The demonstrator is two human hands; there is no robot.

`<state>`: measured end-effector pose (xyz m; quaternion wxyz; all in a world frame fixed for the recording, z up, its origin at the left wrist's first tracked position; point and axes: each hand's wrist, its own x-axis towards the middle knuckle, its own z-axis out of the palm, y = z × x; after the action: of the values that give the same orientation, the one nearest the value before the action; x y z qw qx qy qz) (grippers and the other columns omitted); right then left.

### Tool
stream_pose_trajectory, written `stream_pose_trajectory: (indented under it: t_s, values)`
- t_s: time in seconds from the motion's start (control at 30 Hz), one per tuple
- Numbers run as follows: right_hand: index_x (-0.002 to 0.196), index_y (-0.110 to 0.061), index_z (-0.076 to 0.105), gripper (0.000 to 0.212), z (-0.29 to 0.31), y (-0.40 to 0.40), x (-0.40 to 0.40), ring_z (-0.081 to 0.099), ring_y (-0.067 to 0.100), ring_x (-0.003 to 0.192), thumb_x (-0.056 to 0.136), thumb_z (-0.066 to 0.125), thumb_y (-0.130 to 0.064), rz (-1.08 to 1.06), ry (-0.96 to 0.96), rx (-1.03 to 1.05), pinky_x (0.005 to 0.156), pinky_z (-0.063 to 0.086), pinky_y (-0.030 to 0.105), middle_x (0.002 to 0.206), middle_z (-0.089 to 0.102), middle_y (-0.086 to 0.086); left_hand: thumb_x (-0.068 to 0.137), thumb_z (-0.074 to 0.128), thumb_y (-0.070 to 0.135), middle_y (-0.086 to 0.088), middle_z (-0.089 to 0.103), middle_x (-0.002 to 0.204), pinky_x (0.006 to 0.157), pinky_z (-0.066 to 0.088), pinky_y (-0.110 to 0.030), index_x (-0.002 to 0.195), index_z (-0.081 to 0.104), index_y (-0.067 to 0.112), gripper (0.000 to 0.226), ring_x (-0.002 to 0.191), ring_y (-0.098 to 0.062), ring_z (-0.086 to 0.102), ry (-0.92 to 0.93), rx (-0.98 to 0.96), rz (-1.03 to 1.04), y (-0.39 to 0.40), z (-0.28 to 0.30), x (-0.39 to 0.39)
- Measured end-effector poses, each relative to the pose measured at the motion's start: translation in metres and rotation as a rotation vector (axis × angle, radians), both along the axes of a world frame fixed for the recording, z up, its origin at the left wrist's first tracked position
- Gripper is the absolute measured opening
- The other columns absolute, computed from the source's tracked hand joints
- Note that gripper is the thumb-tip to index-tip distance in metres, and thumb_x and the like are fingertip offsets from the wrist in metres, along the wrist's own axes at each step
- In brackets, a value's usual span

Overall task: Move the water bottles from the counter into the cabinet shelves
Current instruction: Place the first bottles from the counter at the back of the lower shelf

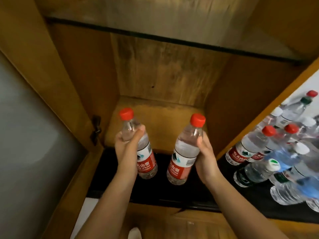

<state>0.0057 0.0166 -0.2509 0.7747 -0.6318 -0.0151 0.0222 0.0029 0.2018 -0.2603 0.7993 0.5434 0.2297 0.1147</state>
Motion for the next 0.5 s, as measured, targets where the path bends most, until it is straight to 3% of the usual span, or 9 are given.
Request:
stream_pose_trajectory:
  t_s: [0.07, 0.13, 0.2, 0.3, 0.5]
  values:
    - [0.125, -0.016, 0.051, 0.081, -0.005, 0.01, 0.025, 0.06, 0.024, 0.11, 0.06, 0.073, -0.059, 0.004, -0.01, -0.015, 0.092, 0.05, 0.037, 0.119, 0.062, 0.009, 0.064, 0.079, 0.029, 0.017, 0.071, 0.079, 0.06, 0.048, -0.017, 0.098, 0.056, 0.028, 0.041, 0.074, -0.001, 0.069, -0.004, 0.037, -0.017, 0.006, -0.004, 0.028]
    - [0.121, -0.024, 0.052, 0.053, -0.015, 0.017, 0.049, 0.062, 0.016, 0.107, 0.073, 0.067, -0.04, 0.03, -0.04, -0.053, 0.084, 0.051, 0.029, 0.112, 0.066, -0.003, 0.063, 0.081, 0.021, 0.011, 0.07, 0.083, 0.058, 0.047, -0.014, 0.104, 0.053, 0.023, 0.049, 0.075, -0.004, 0.068, 0.006, 0.073, -0.037, 0.008, -0.01, 0.052]
    - [0.117, -0.026, 0.052, 0.039, -0.024, 0.023, 0.07, 0.064, 0.01, 0.101, 0.078, 0.057, -0.027, 0.048, -0.073, -0.097, 0.079, 0.051, 0.021, 0.105, 0.067, -0.01, 0.062, 0.083, 0.014, 0.009, 0.064, 0.089, 0.057, 0.045, -0.009, 0.106, 0.049, 0.02, 0.057, 0.073, 0.003, 0.064, 0.014, 0.126, -0.033, 0.007, -0.015, 0.07]
    - [0.116, -0.024, 0.051, 0.039, -0.037, 0.03, 0.098, 0.064, 0.006, 0.098, 0.077, 0.058, -0.025, 0.082, -0.102, -0.138, 0.077, 0.051, 0.019, 0.102, 0.067, -0.011, 0.062, 0.082, 0.007, 0.01, 0.058, 0.088, 0.049, 0.039, 0.001, 0.101, 0.045, 0.022, 0.056, 0.062, 0.017, 0.058, 0.013, 0.189, -0.002, 0.007, -0.026, 0.091]
    - [0.129, -0.016, 0.042, 0.048, -0.056, 0.033, 0.126, 0.059, 0.008, 0.109, 0.082, 0.051, -0.019, 0.17, -0.056, -0.143, 0.089, 0.048, 0.025, 0.118, 0.059, -0.002, 0.062, 0.083, 0.007, 0.003, 0.061, 0.093, 0.061, 0.046, -0.005, 0.103, 0.045, 0.015, 0.056, 0.071, 0.009, 0.063, -0.073, 0.242, -0.016, 0.016, -0.042, 0.118]
